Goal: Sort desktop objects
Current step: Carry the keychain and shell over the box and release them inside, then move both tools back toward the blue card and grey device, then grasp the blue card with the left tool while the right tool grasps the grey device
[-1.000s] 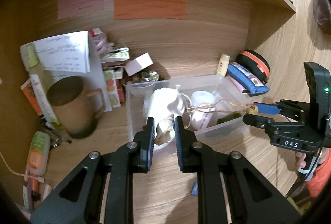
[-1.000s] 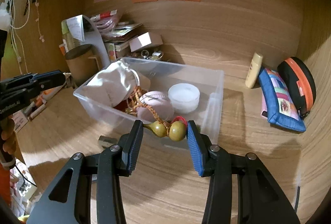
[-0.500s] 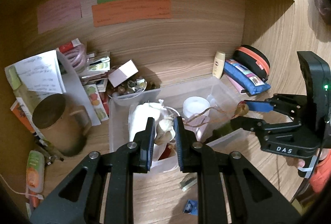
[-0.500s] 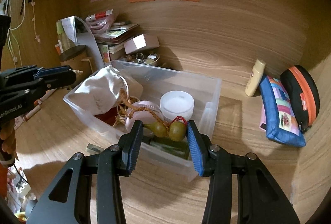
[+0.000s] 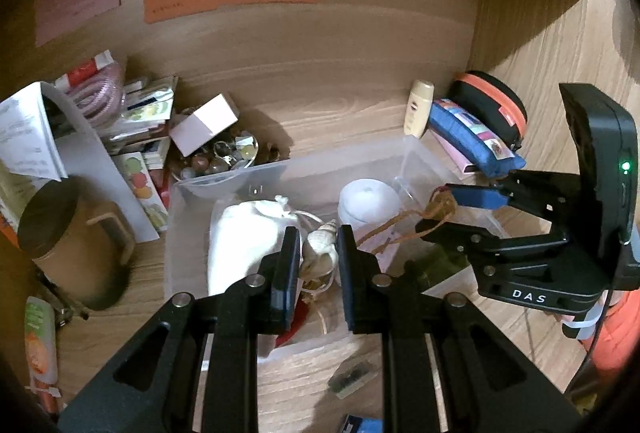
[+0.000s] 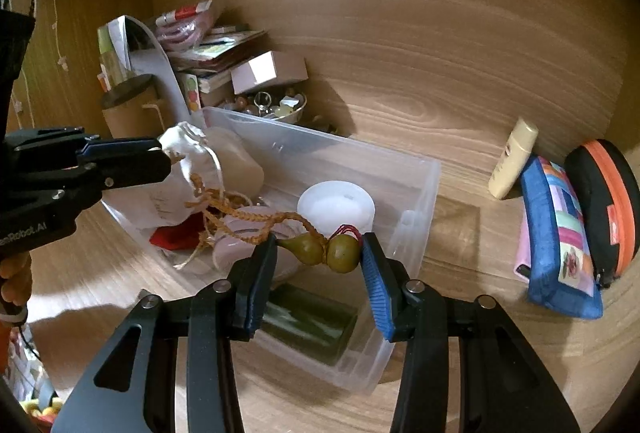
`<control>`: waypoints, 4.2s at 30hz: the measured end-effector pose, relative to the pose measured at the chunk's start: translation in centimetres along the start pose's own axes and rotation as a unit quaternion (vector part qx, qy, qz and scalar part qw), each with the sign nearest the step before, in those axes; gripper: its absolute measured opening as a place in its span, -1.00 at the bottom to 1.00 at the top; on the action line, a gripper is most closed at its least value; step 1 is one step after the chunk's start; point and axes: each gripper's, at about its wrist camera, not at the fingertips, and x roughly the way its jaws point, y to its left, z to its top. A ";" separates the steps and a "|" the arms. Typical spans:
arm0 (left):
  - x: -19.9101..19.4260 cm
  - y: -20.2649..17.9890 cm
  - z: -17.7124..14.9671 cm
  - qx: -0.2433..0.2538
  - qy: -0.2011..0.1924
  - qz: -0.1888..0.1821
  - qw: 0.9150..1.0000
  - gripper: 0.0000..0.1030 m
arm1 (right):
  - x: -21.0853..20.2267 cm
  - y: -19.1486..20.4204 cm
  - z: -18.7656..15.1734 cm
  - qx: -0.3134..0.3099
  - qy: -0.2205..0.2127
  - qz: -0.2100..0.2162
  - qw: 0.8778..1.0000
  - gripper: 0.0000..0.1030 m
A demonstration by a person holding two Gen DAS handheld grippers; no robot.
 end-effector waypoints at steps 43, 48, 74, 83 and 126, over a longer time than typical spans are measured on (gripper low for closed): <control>-2.3 -1.3 -1.4 0.019 0.001 0.064 0.998 0.02 | -3.2 -0.5 -1.8 0.061 0.014 0.053 0.997 0.20; -4.5 -1.9 -2.3 0.030 -0.024 0.088 0.995 0.40 | -5.4 0.6 -2.5 0.051 -0.004 0.020 0.998 0.21; -2.7 -3.7 -12.3 0.064 0.068 0.069 0.993 0.83 | -6.5 3.1 -8.8 0.066 0.019 0.013 0.998 0.45; -0.7 -3.7 -12.7 0.068 0.094 0.020 0.993 0.81 | -4.4 4.0 -8.9 0.069 0.040 0.014 0.997 0.45; -6.5 4.9 -14.1 -0.040 0.016 0.032 0.999 -0.06 | 3.2 13.5 -5.1 -0.022 0.068 0.012 0.997 -0.40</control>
